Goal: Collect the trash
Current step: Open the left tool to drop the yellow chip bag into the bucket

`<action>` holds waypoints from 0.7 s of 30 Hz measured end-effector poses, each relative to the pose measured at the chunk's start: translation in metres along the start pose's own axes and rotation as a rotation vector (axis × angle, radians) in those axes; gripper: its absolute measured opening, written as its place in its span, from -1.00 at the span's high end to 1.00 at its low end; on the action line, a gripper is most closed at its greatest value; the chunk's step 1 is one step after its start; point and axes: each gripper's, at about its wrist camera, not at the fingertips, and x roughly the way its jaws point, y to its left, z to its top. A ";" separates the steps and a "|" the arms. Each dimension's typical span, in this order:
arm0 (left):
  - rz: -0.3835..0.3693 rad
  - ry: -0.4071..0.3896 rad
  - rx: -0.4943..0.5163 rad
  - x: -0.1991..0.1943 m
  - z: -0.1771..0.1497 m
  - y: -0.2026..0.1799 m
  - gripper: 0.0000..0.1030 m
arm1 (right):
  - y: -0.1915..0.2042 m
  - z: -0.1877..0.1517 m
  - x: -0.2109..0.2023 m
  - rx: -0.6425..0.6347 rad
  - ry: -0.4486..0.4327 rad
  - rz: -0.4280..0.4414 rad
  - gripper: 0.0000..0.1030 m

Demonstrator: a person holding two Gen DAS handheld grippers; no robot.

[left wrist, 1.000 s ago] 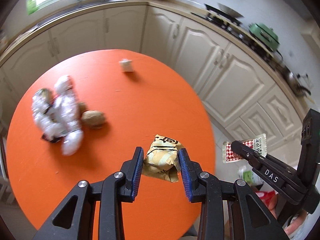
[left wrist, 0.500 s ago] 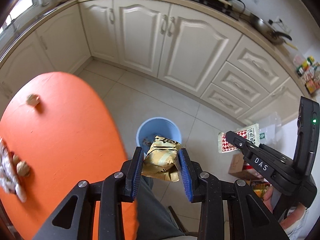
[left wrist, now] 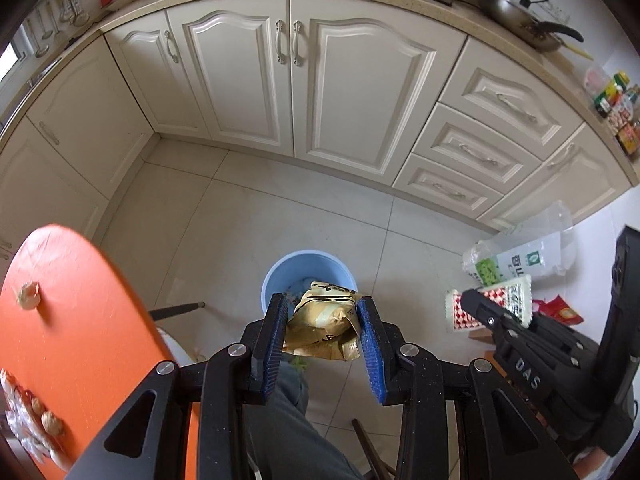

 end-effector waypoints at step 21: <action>0.087 -0.014 -0.115 0.017 -0.002 0.036 -0.26 | 0.043 0.016 0.037 -0.073 0.062 0.000 0.77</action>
